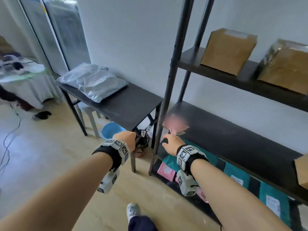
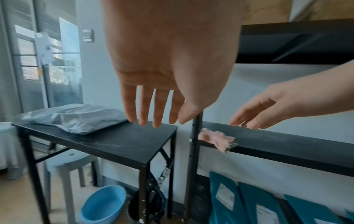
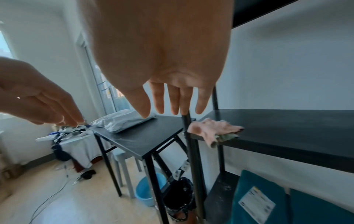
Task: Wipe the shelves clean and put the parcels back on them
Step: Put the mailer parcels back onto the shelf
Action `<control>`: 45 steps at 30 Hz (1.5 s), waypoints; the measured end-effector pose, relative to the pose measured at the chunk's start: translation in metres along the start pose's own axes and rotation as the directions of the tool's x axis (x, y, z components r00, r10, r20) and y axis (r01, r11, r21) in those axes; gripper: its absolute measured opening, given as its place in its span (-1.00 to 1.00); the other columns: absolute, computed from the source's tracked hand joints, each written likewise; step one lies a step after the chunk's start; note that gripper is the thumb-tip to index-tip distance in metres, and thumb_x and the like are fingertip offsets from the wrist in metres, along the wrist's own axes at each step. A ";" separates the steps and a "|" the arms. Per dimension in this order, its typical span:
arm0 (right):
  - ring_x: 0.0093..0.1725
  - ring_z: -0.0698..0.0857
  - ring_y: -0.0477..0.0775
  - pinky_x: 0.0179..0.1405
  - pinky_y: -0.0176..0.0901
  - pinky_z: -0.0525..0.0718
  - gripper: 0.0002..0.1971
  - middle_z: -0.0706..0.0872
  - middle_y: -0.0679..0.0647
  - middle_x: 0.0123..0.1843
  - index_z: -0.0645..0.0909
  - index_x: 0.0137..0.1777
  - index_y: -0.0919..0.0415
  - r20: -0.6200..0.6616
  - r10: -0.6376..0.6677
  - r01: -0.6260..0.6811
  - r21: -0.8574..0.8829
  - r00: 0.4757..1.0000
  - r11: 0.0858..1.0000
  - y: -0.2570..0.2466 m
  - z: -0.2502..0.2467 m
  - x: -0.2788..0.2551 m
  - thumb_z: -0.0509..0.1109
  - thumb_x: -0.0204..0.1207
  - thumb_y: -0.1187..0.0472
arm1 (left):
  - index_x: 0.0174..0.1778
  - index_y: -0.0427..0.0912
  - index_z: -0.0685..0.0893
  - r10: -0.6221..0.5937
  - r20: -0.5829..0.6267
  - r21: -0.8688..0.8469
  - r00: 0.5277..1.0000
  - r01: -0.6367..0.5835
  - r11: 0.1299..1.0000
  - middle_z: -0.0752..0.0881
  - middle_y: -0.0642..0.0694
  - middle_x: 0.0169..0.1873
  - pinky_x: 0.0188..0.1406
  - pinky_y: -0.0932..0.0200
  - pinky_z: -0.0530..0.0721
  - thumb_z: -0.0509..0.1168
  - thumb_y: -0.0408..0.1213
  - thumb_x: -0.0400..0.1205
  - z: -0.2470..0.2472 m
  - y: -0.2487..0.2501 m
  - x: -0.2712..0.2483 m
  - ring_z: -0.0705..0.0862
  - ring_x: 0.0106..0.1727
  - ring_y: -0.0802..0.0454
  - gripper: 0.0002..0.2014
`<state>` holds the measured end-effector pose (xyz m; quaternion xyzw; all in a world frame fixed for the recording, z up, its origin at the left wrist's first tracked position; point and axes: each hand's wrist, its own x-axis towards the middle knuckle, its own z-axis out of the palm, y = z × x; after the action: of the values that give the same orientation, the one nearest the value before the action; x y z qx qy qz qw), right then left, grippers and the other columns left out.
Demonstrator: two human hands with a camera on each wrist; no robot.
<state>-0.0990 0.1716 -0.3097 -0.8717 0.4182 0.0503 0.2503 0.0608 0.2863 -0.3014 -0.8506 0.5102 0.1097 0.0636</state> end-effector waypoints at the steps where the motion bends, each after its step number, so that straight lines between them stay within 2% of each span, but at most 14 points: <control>1: 0.36 0.58 0.24 0.34 -0.02 0.54 -0.63 0.60 0.21 0.41 0.51 0.41 0.19 0.015 -0.027 0.027 -0.017 1.000 0.999 -0.013 0.002 0.013 0.23 0.62 0.19 | 0.21 -0.07 0.62 -0.030 -0.002 0.001 1.000 0.030 1.000 0.68 -0.05 0.18 0.11 0.00 0.61 0.11 -0.31 0.65 -0.002 -0.015 0.005 0.65 0.24 -0.14 -0.71; 5: 0.38 0.57 0.22 0.31 -0.06 0.51 -0.61 0.58 0.18 0.43 0.49 0.44 0.15 0.053 -0.098 0.100 -0.046 0.994 0.994 -0.065 0.011 0.076 0.21 0.63 0.17 | 0.20 -0.14 0.61 -0.132 0.009 -0.004 0.991 0.133 0.991 0.68 -0.11 0.17 0.01 0.05 0.58 0.10 -0.32 0.65 -0.007 -0.078 0.036 0.66 0.19 -0.14 -0.73; 8: 0.39 0.56 0.22 0.35 -0.07 0.51 -0.57 0.58 0.18 0.43 0.44 0.49 0.11 0.091 -0.126 0.130 -0.045 0.988 0.990 -0.097 0.014 0.126 0.21 0.62 0.13 | 0.23 -0.11 0.60 -0.173 0.028 0.011 0.985 0.173 0.985 0.67 -0.08 0.19 0.09 0.02 0.63 0.12 -0.31 0.64 -0.014 -0.118 0.068 0.66 0.22 -0.13 -0.72; 11: 0.44 0.52 0.17 0.42 0.01 0.48 -0.55 0.51 0.13 0.50 0.39 0.53 0.09 0.125 -0.154 0.159 -0.032 0.980 0.987 -0.124 0.013 0.178 0.21 0.64 0.10 | 0.24 -0.13 0.59 -0.230 0.021 -0.019 0.973 0.230 0.973 0.67 -0.11 0.20 0.14 0.01 0.64 0.12 -0.28 0.66 -0.026 -0.152 0.103 0.66 0.23 -0.14 -0.73; 15: 0.47 0.49 0.16 0.39 -0.05 0.45 -0.55 0.48 0.13 0.52 0.38 0.54 0.13 0.155 -0.195 0.201 -0.029 0.968 0.979 -0.159 0.014 0.244 0.21 0.66 0.13 | 0.27 -0.09 0.59 -0.280 0.041 -0.043 0.959 0.282 0.959 0.65 -0.10 0.22 0.17 -0.05 0.66 0.10 -0.26 0.67 -0.032 -0.197 0.146 0.65 0.23 -0.13 -0.71; 23: 0.45 0.50 0.15 0.40 -0.07 0.45 -0.55 0.51 0.13 0.50 0.39 0.54 0.13 0.211 -0.189 0.185 0.036 0.959 0.982 -0.210 0.029 0.335 0.21 0.66 0.14 | 0.25 -0.14 0.60 -0.330 0.085 -0.103 0.940 0.338 0.936 0.68 -0.09 0.17 0.09 0.03 0.68 0.04 -0.24 0.70 -0.032 -0.270 0.215 0.66 0.16 -0.09 -0.69; 27: 0.43 0.53 0.15 0.37 -0.08 0.47 -0.56 0.54 0.13 0.47 0.39 0.53 0.13 0.221 -0.143 0.127 0.084 0.965 0.988 -0.235 0.039 0.381 0.21 0.66 0.14 | 0.25 -0.15 0.59 -0.301 0.120 -0.110 0.946 0.314 0.943 0.67 -0.12 0.16 0.07 0.02 0.67 0.04 -0.25 0.68 -0.036 -0.311 0.256 0.67 0.14 -0.13 -0.70; 32: 0.45 0.51 0.15 0.39 -0.09 0.45 -0.57 0.53 0.13 0.48 0.40 0.53 0.12 0.182 -0.041 0.006 0.188 0.982 0.982 -0.271 0.053 0.441 0.21 0.67 0.15 | 0.19 -0.14 0.60 -0.232 0.143 -0.135 0.962 0.251 0.959 0.68 -0.11 0.13 -0.15 0.12 0.55 0.06 -0.19 0.68 -0.044 -0.376 0.321 0.67 0.09 -0.11 -0.72; 35: 0.47 0.49 0.15 0.41 -0.05 0.46 -0.53 0.50 0.15 0.50 0.33 0.57 0.11 0.159 0.035 -0.080 0.284 0.987 0.956 -0.295 0.060 0.477 0.22 0.67 0.17 | 0.33 -0.14 0.55 -0.173 0.155 -0.130 0.973 0.194 0.972 0.63 -0.11 0.25 0.02 0.12 0.59 0.05 -0.21 0.71 -0.054 -0.415 0.364 0.64 0.20 -0.11 -0.68; 38: 0.50 0.46 0.16 0.44 -0.03 0.44 -0.50 0.46 0.16 0.53 0.29 0.59 0.09 0.154 0.102 -0.153 0.360 0.983 0.920 -0.314 0.065 0.507 0.24 0.66 0.18 | 0.32 -0.17 0.56 -0.149 0.162 -0.199 0.975 0.180 0.963 0.65 -0.15 0.22 0.10 0.08 0.63 0.08 -0.17 0.70 -0.062 -0.453 0.409 0.66 0.18 -0.13 -0.67; 43: 0.54 0.41 0.15 0.49 -0.07 0.37 -0.44 0.41 0.15 0.57 0.25 0.62 0.11 0.150 0.215 -0.260 0.454 0.965 0.852 -0.330 0.069 0.544 0.30 0.64 0.17 | 0.38 -0.14 0.51 -0.108 0.183 -0.280 0.977 0.158 0.947 0.64 -0.16 0.24 -0.09 0.21 0.55 0.10 -0.23 0.72 -0.068 -0.491 0.475 0.67 0.15 -0.10 -0.68; 45: 0.57 0.37 0.15 0.50 -0.08 0.33 -0.40 0.36 0.15 0.60 0.22 0.63 0.13 0.150 0.249 -0.291 0.487 0.957 0.824 -0.331 0.070 0.557 0.32 0.63 0.18 | 0.46 -0.10 0.44 -0.096 0.201 -0.316 0.975 0.158 0.936 0.63 -0.16 0.25 -0.07 0.19 0.56 0.12 -0.23 0.72 -0.068 -0.498 0.495 0.67 0.14 -0.10 -0.64</control>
<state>0.5179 -0.0133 -0.4053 -0.7051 0.5256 0.0091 0.4760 0.7341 0.0829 -0.3616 -0.8668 0.4204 0.2668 -0.0261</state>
